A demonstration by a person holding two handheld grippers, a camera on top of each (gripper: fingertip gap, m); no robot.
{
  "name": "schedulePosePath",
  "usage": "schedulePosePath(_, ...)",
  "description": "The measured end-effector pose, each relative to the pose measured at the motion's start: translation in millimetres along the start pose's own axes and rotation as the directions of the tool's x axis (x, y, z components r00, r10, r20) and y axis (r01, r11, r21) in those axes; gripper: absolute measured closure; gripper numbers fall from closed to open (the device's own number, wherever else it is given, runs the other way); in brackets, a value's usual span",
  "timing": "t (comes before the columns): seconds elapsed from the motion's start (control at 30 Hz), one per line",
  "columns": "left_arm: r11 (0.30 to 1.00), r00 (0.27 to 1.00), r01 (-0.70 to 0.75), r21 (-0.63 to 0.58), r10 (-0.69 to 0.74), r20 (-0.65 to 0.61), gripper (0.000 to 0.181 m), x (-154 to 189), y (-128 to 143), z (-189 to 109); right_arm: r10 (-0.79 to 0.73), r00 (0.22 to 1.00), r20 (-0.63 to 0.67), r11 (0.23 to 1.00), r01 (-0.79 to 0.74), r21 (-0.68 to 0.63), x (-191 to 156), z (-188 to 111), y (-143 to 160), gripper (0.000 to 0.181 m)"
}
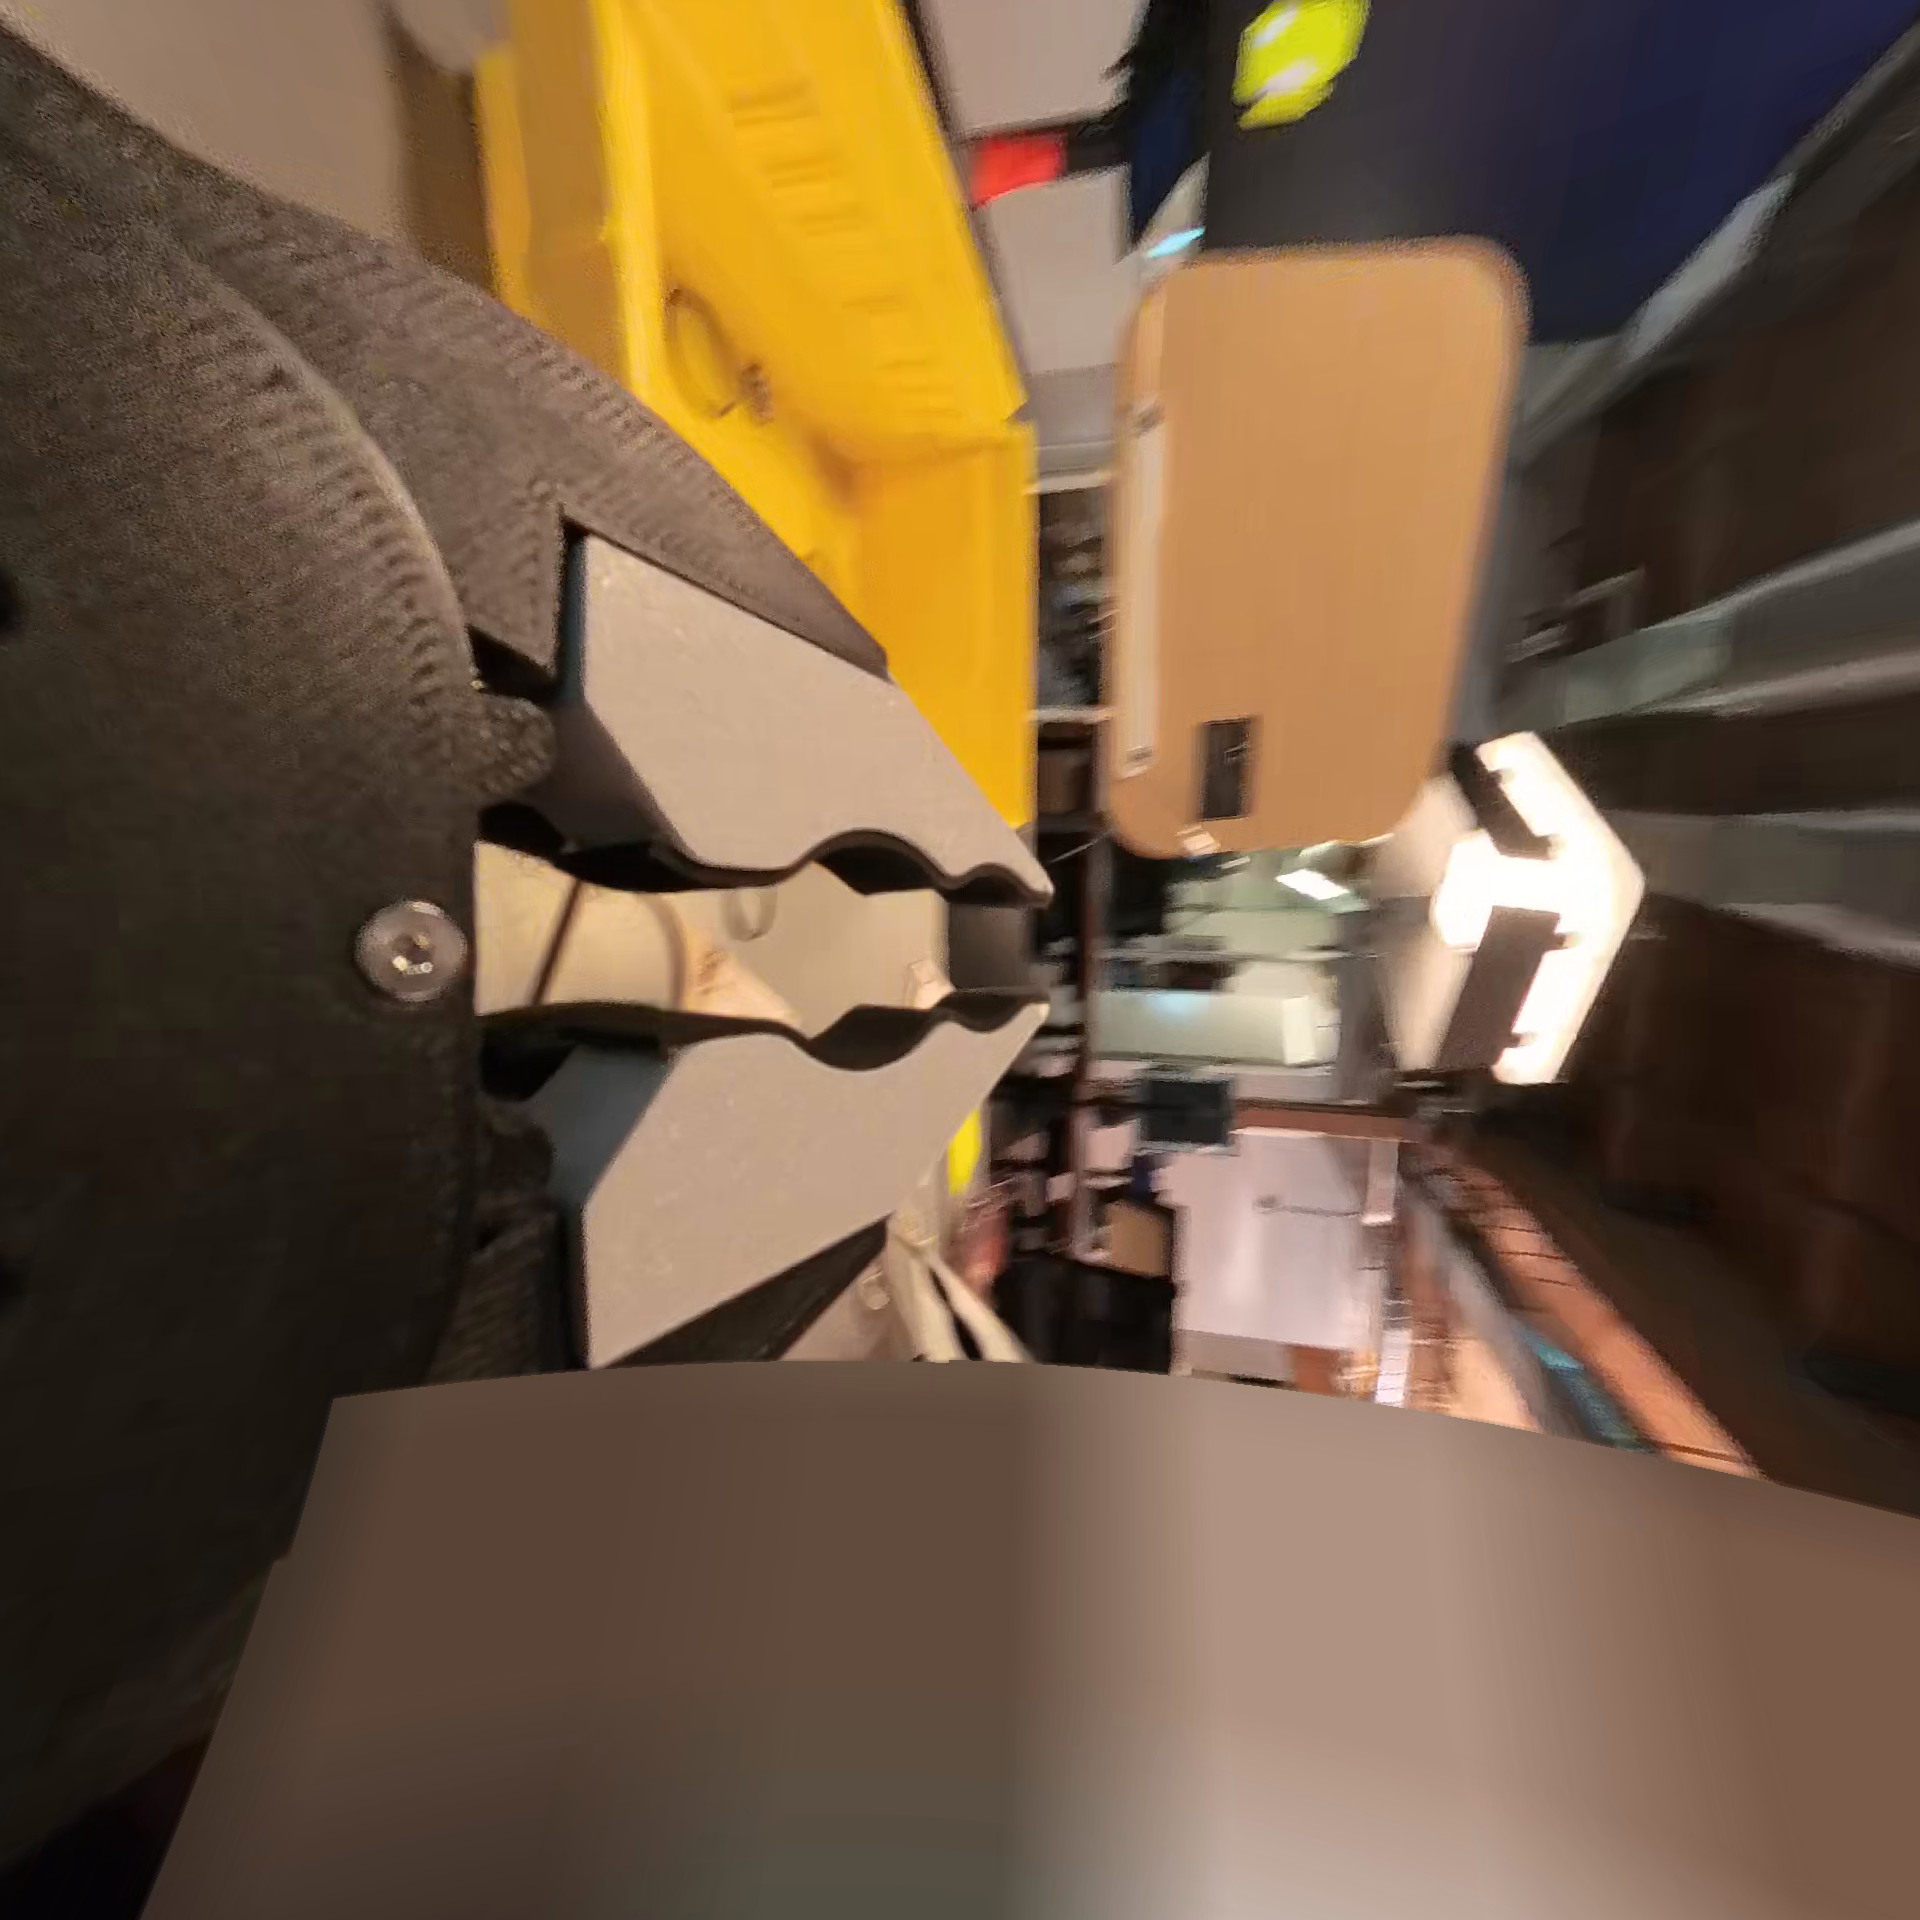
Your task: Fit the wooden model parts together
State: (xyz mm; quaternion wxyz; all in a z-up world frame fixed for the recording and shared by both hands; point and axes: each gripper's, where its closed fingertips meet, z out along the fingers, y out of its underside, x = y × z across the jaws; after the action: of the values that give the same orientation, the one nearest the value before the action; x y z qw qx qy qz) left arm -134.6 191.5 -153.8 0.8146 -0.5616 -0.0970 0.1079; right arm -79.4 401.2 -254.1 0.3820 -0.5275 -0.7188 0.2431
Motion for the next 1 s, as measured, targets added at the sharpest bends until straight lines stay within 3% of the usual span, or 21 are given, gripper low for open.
schedulePosePath(0.17, 0.985, 0.994, 0.078, -0.153, -0.089, -0.067, 0.168, 15, 27, 11, -0.026, 0.958, -0.285, 0.974, -0.040, -0.222, 39, -10, 32, 0.181)
schedulePosePath(0.67, 0.985, 0.989, 0.108, -0.134, -0.120, -0.086, 0.165, 18, 27, 13, -0.055, 0.967, -0.247, 0.968, -0.009, -0.249, 26, -3, 31, 0.181)
schedulePosePath(0.77, 0.985, 0.989, 0.105, -0.136, -0.117, -0.088, 0.164, 18, 28, 12, -0.029, 0.985, -0.170, 0.977, -0.008, -0.213, 17, -2, 28, 0.181)
schedulePosePath(0.9, 0.986, 0.990, 0.098, -0.134, -0.111, -0.091, 0.164, 17, 25, 8, 0.060, 0.995, 0.082, 0.990, -0.049, -0.132, -12, -3, 24, 0.181)
schedulePosePath(1.0, 0.986, 0.989, 0.101, -0.131, -0.114, -0.092, 0.164, 15, 24, 5, 0.120, 0.978, 0.169, 0.986, -0.098, -0.133, -19, -7, 29, 0.181)
